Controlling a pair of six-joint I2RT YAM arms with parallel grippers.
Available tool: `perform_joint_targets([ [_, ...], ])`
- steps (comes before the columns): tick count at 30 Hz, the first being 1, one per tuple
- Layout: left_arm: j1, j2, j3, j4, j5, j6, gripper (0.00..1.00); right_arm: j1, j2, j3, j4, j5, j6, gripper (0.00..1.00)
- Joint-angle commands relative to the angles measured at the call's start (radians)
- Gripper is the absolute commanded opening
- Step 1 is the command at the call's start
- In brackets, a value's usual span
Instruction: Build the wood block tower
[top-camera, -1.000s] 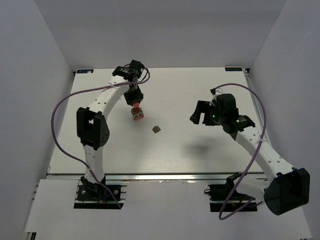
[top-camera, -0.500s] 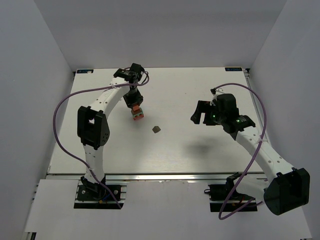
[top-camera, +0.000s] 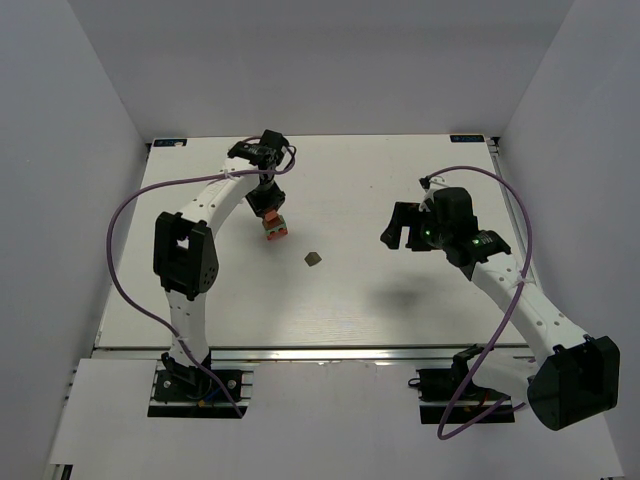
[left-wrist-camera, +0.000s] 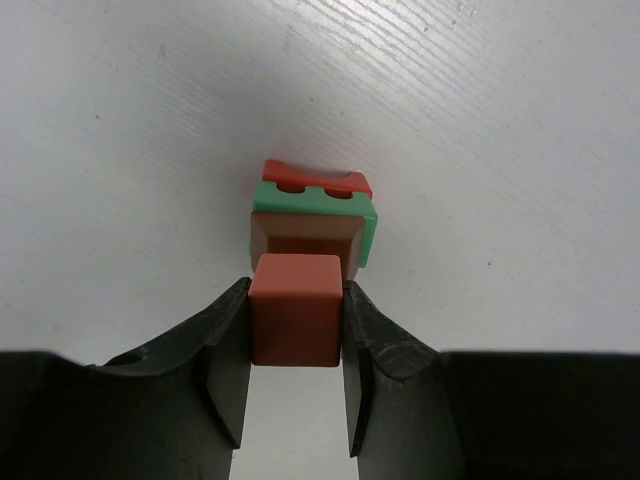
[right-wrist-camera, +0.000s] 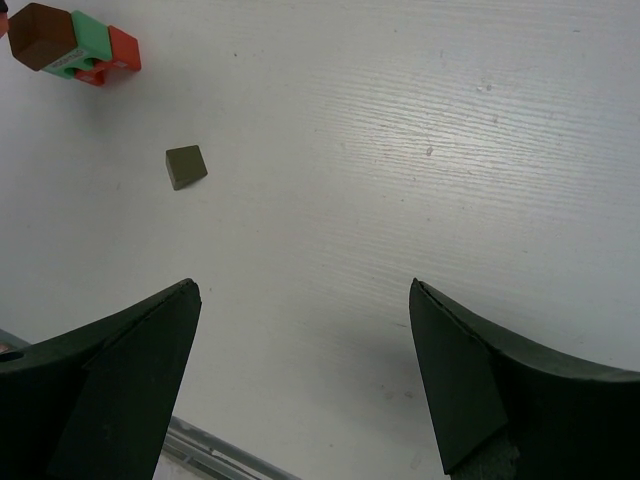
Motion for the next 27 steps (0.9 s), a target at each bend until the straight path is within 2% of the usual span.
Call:
perform_joint_targets([
  [1, 0.002, -0.063, 0.015, 0.035, -0.028, -0.013, 0.01, -0.003, -0.012, 0.003, 0.022, -0.009, -0.018, 0.89],
  [27, 0.002, -0.017, 0.038, 0.047, -0.004, 0.049, 0.08, -0.005, -0.008, 0.003, 0.028, -0.015, -0.029, 0.89],
])
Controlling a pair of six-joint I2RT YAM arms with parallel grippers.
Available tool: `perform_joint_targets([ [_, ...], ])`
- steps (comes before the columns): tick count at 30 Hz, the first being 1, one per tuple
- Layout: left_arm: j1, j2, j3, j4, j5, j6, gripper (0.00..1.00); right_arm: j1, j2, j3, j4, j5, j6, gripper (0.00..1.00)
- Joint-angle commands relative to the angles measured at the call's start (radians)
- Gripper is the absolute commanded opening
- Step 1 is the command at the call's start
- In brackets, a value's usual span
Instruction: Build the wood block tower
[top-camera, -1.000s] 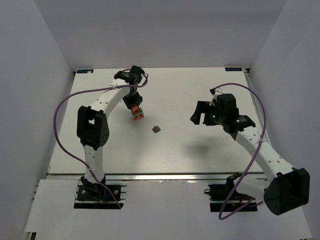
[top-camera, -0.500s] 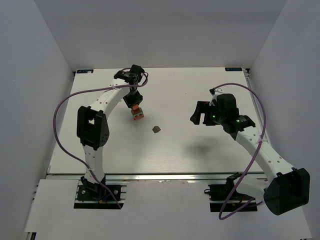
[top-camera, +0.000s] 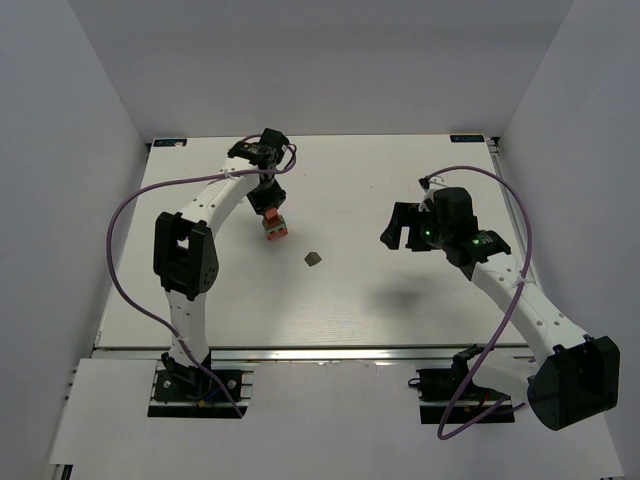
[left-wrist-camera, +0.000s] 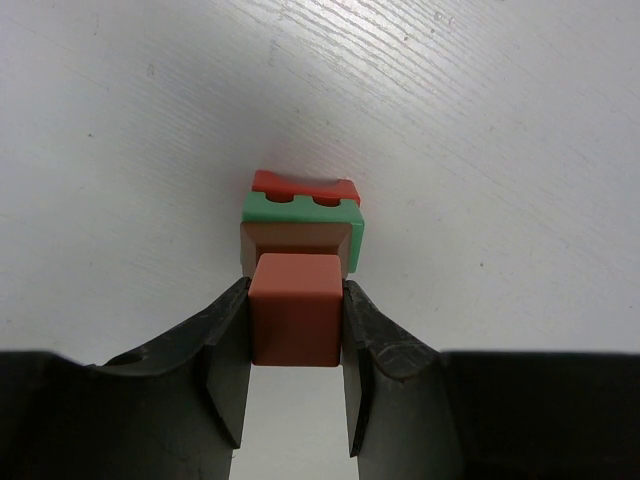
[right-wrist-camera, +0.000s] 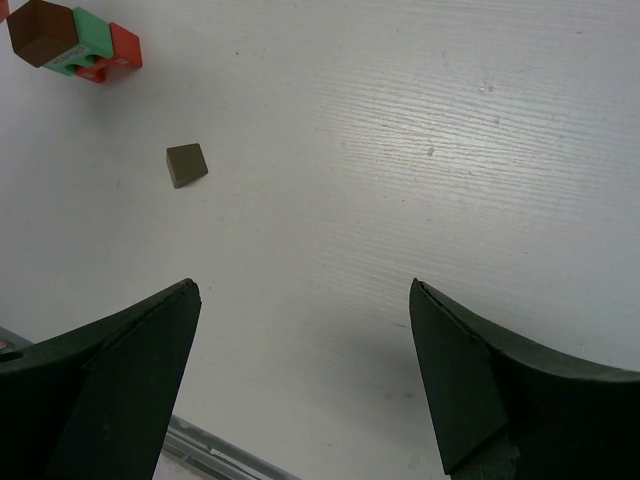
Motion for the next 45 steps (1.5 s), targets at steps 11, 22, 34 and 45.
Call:
perform_joint_targets([
  [11, 0.001, -0.011, 0.024, 0.011, 0.006, 0.011, 0.08, -0.005, -0.008, -0.001, 0.029, -0.008, -0.021, 0.89],
  [22, 0.001, -0.016, 0.002, 0.019, 0.008, -0.003, 0.09, -0.005, -0.014, -0.006, 0.031, -0.010, -0.023, 0.89],
  [34, 0.001, -0.028, -0.019, 0.025, 0.008, 0.010, 0.10, -0.005, -0.026, -0.013, 0.034, -0.005, -0.023, 0.89],
  [45, 0.001, -0.033, -0.028, 0.036, -0.001, 0.008, 0.12, -0.006, -0.021, -0.013, 0.035, -0.010, -0.023, 0.89],
])
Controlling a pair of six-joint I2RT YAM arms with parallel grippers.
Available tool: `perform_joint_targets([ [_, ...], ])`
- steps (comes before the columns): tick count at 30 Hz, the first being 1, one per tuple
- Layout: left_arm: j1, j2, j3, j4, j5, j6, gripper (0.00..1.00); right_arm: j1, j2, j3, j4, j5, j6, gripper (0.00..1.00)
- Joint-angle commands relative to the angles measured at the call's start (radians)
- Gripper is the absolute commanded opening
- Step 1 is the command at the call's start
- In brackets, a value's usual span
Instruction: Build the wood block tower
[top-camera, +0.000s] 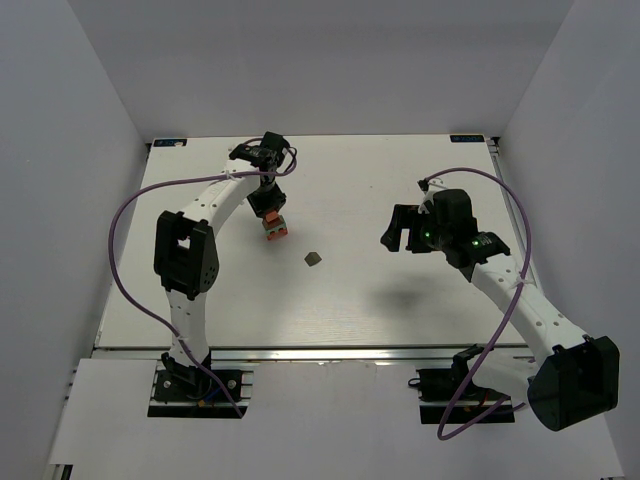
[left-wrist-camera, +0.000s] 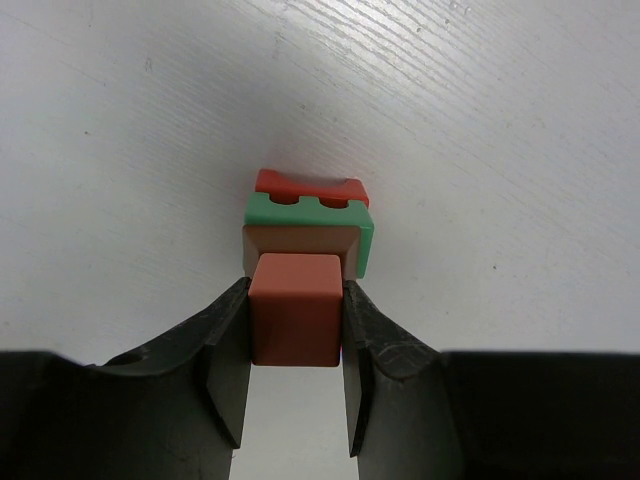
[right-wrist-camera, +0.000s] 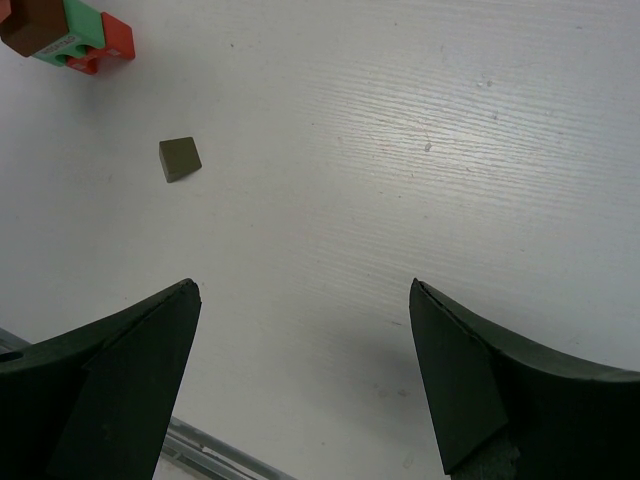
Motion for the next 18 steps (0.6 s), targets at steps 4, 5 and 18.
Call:
perform_joint_targets([
  [4, 0.001, -0.032, 0.007, 0.020, -0.004, 0.001, 0.13, -0.005, -0.016, 0.006, 0.029, -0.011, -0.010, 0.89],
  [5, 0.001, -0.032, 0.010, 0.014, -0.004, 0.001, 0.14, -0.005, -0.015, 0.006, 0.029, -0.011, -0.010, 0.89],
  [18, -0.001, -0.038, 0.001, 0.013, -0.015, -0.002, 0.16, -0.005, -0.024, 0.000, 0.032, -0.002, -0.016, 0.89],
])
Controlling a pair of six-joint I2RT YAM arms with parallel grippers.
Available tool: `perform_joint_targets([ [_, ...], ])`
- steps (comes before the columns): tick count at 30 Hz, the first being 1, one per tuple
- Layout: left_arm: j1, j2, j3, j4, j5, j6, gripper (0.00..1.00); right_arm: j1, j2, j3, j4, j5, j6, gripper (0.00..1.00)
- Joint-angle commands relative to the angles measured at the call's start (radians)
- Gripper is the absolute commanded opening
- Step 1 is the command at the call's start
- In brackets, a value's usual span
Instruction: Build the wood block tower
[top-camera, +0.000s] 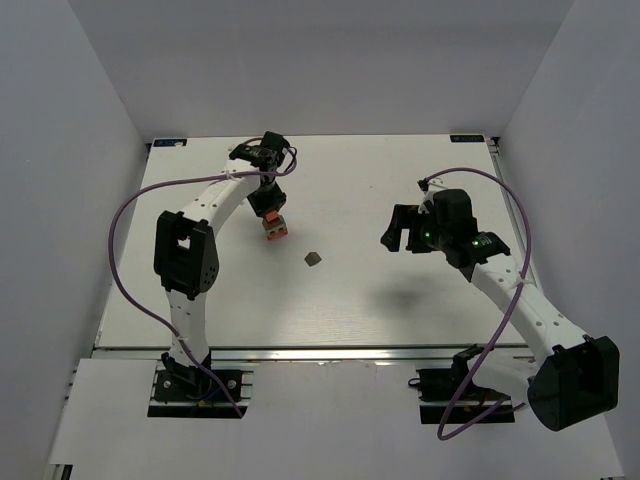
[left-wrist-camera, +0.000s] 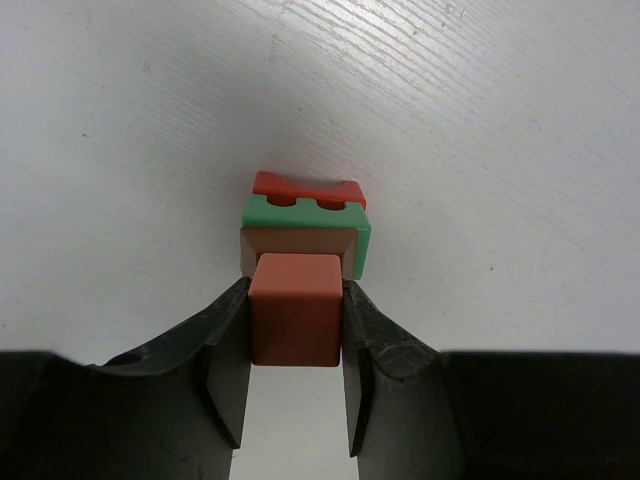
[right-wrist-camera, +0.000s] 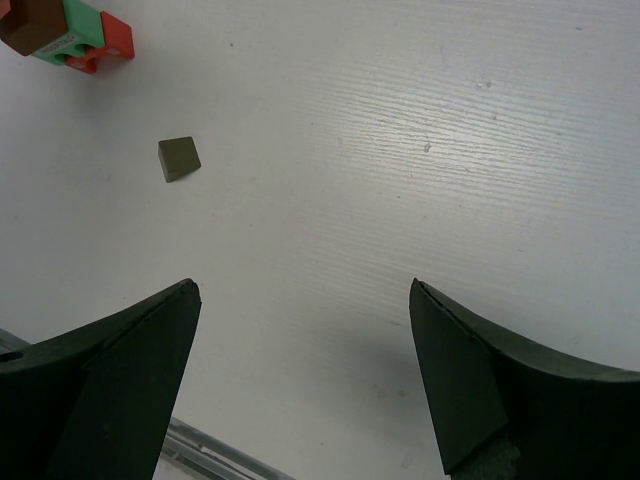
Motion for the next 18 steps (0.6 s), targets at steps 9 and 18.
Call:
perform_joint_targets([
  [9, -0.002, -0.049, -0.010, 0.014, -0.021, -0.002, 0.20, -0.005, -0.020, 0.005, 0.038, -0.013, -0.017, 0.89],
  [18, -0.002, -0.051, -0.010, 0.011, -0.021, -0.003, 0.23, -0.005, -0.021, 0.002, 0.040, -0.021, -0.017, 0.89],
])
